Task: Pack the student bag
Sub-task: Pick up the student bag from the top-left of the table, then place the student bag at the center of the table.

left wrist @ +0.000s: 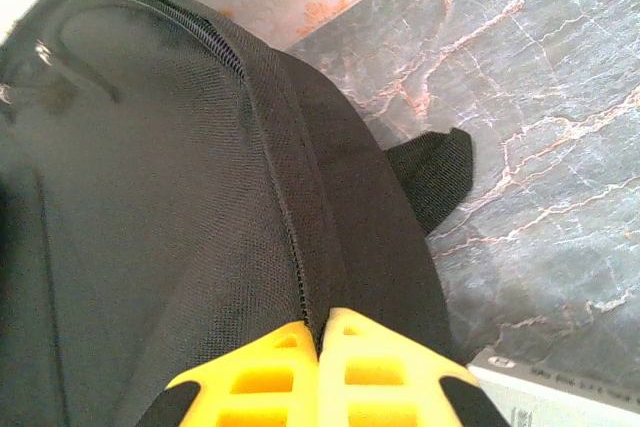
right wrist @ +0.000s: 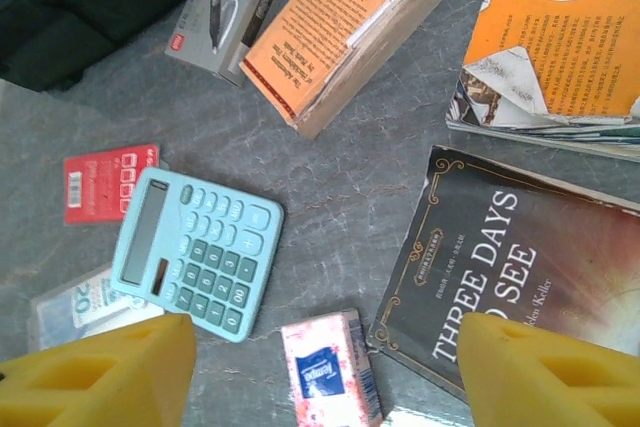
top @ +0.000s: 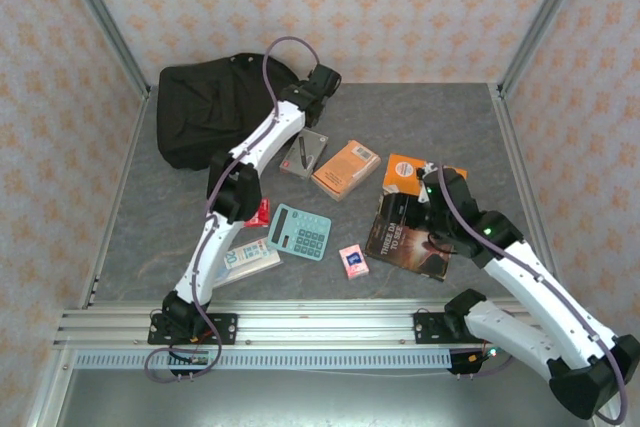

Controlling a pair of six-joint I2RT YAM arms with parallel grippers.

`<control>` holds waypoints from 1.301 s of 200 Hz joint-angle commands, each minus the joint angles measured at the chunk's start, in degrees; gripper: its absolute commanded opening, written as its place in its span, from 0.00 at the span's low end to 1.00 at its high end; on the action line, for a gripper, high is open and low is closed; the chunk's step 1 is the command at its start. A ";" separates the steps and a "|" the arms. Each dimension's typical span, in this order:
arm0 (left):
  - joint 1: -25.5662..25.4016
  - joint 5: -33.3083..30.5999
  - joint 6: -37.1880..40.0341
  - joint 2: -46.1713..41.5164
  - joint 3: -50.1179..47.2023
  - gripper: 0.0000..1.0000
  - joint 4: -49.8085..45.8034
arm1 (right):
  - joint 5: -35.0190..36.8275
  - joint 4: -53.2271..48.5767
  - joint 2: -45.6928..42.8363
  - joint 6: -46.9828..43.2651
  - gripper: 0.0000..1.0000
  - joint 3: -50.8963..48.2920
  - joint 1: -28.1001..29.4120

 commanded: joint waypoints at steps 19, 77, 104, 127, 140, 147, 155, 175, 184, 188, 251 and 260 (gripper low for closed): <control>-1.25 -1.56 5.55 -14.54 -4.01 0.00 6.74 | -3.98 1.89 -6.05 4.38 0.68 -3.52 -0.35; -8.57 6.51 10.70 -21.96 -5.45 0.00 3.76 | -4.81 0.62 -7.69 7.34 0.66 -4.99 0.61; -13.43 14.47 12.28 -26.00 -12.19 0.00 2.06 | -0.95 -2.03 -8.94 7.58 0.68 -3.83 0.62; -18.95 13.06 14.33 -28.60 -17.78 0.00 -0.34 | 8.64 -7.28 -9.80 9.95 0.72 -1.94 0.53; -21.05 14.18 14.81 -30.49 -21.45 0.00 -2.47 | 15.43 -10.92 -10.37 12.80 0.73 -0.45 0.44; -21.79 15.76 14.70 -31.87 -23.74 0.00 -3.53 | 18.12 -12.53 -10.56 14.24 0.74 0.48 0.36; -22.34 17.21 13.90 -33.90 -26.73 0.00 -3.64 | 20.90 -14.26 -10.81 15.60 0.75 1.73 0.35; -22.58 21.18 10.61 -40.98 -36.33 0.00 -0.29 | 26.05 -16.72 -11.19 17.35 0.75 4.78 0.29; -22.58 23.04 9.74 -43.77 -40.40 0.00 1.55 | 27.31 -17.00 -11.19 17.38 0.75 5.94 0.26; -22.57 23.91 9.42 -44.80 -41.78 0.00 2.07 | 27.51 -16.84 -11.07 17.19 0.75 6.43 0.22; -24.37 29.98 4.91 -54.16 -53.86 0.00 0.60 | 23.86 -13.82 3.01 10.48 0.77 18.11 -1.27; -25.38 29.03 4.72 -55.81 -56.21 0.00 0.92 | 22.28 -12.95 5.67 8.87 0.77 19.93 -1.40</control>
